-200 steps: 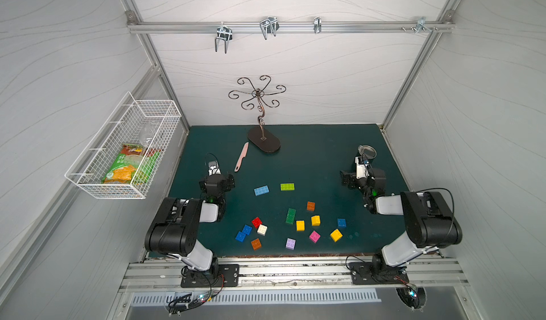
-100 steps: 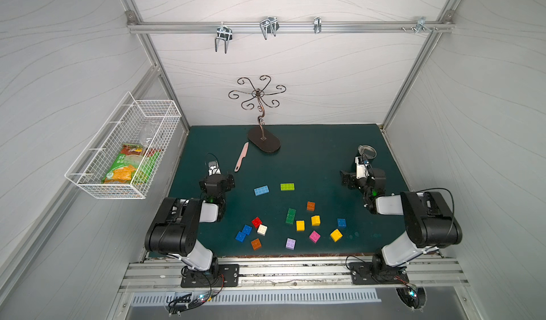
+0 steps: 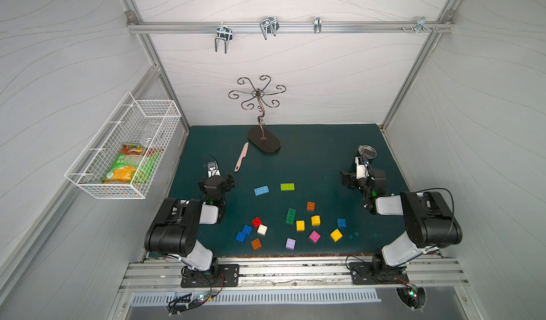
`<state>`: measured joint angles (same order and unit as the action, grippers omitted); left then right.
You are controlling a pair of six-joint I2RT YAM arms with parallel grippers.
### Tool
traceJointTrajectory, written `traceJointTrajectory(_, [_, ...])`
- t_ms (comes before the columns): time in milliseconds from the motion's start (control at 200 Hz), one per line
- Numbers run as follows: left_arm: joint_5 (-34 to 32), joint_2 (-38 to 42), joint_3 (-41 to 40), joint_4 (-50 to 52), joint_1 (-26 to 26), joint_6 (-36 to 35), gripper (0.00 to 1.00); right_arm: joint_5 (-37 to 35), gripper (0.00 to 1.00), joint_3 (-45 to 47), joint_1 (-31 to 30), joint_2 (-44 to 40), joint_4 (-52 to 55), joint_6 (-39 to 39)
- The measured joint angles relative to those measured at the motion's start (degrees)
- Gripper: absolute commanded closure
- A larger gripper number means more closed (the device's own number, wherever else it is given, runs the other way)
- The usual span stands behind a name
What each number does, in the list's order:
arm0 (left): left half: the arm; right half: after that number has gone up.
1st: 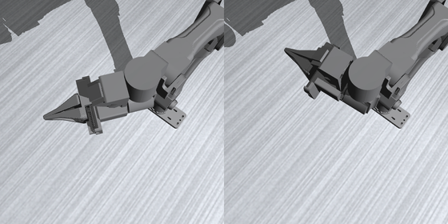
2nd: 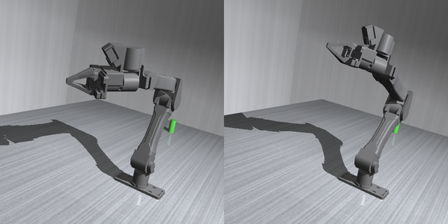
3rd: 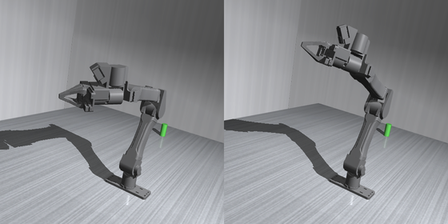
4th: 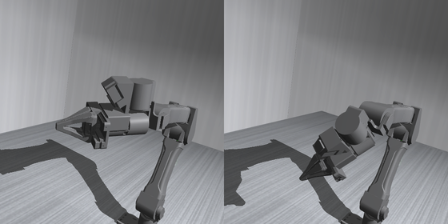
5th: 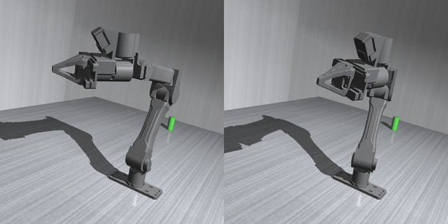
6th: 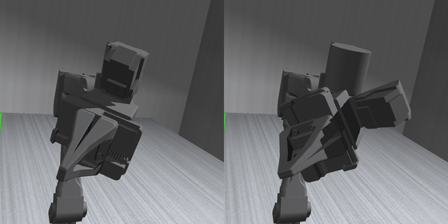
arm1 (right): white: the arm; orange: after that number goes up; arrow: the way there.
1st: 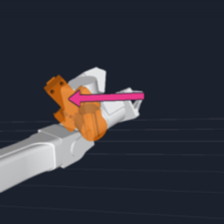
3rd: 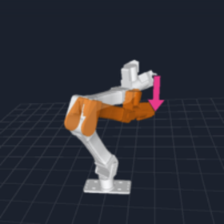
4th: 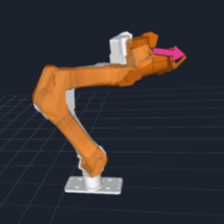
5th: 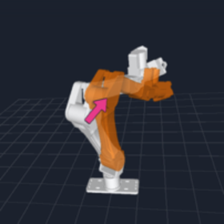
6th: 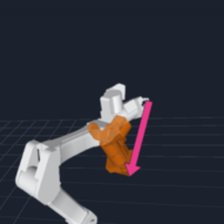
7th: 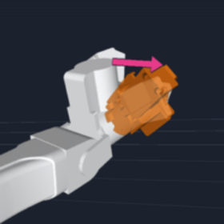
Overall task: Assemble the number 1 with lego
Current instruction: Move the lego brick at the center of the board.
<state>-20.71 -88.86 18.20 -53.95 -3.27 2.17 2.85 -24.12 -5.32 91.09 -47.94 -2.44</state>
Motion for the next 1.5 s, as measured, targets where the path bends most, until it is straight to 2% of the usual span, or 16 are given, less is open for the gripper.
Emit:
traceJointTrajectory(70, [-1.4, 1.68, -2.01, -0.57, -0.83, -0.5, 0.0, -3.06, 0.01, 2.69, -2.34, -0.42, -3.28, -0.74])
traceJointTrajectory(140, [-3.1, 6.03, -2.25, 3.39, -2.14, -0.44, 0.0, -6.29, 0.01, 5.97, -4.5, -1.64, -6.1, -1.25])
traceJointTrajectory(220, [-6.29, 13.79, 1.66, 16.02, -3.02, 2.19, 0.0, -10.21, 0.01, 9.03, -6.64, -6.29, -6.19, -2.47])
traceJointTrajectory(335, [-13.18, 19.78, 15.41, 37.88, -4.72, 10.91, 0.0, -13.09, 0.01, 8.52, -8.98, -20.79, 0.96, -1.86])
traceJointTrajectory(390, [-14.6, 20.81, 23.15, 48.13, -5.73, 14.86, 0.0, -13.16, 0.01, 5.4, -9.46, -28.92, 7.39, 2.08])
traceJointTrajectory(455, [-12.33, 21.66, 31.82, 59.91, -6.58, 17.03, 0.0, -13.53, 0.01, -1.75, -9.4, -35.71, 18.1, 9.97])
traceJointTrajectory(530, [-8.17, 22.82, 38.73, 69.79, -7.04, 17.64, 0.0, -14.69, 0.01, -11.15, -8.72, -38.97, 30.51, 19.65])
traceJointTrajectory(610, [-6.56, 25.2, 41.2, 78.34, -7.32, 19.47, 0.0, -12.17, 0.01, -17.25, -6.71, -39.36, 39.21, 25.94])
traceJointTrajectory(685, [-4.96, 28.15, 41.66, 87.32, -7.04, 21.31, 0.0, -5.75, 0.01, -20.09, -5.57, -38.16, 45.51, 27.69])
traceJointTrajectory(740, [-2.12, 30.05, 41.92, 93.39, -6.36, 21.88, 0.0, -1.2, 0.02, -22.34, -8.07, -35.32, 50.64, 27.06])
traceJointTrajectory(820, [1.6, 31.45, 43.23, 100.61, -5.81, 22.56, 0.0, 2.56, 0.08, -29.29, -16.96, -27.58, 60.35, 24.24])
traceJointTrajectory(880, [4.33, 31.8, 44.46, 104.83, -5.62, 23.23, 0.0, 2.23, 0.14, -35.98, -24.59, -20.11, 67.69, 21.18])
traceJointTrajectory(961, [7.78, 32.54, 44.68, 107.84, -5.6, 23.39, 0.0, 0.09, 0.15, -42.82, -33.31, -11.47, 75.21, 18.21])
traceJointTrajectory(1036, [10.27, 33.83, 43.47, 108.87, -5.6, 23.12, 0.0, -1.33, 0.13, -43.93, -38.1, -7.89, 79.54, 16.31])
traceJointTrajectory(1281, [14.43, 36.02, 38.47, 110.88, -5.6, 22.49, 0.01, -1.27, 0.11, -44.33, -38.97, -5.95, 87.19, 13.03])
traceJointTrajectory(1501, [16.04, 38.49, 37.81, 110.31, -5.75, 22.05, 0.01, -0.46, 0.11, -52.22, -39.95, 3.48, 90.51, 8.24])
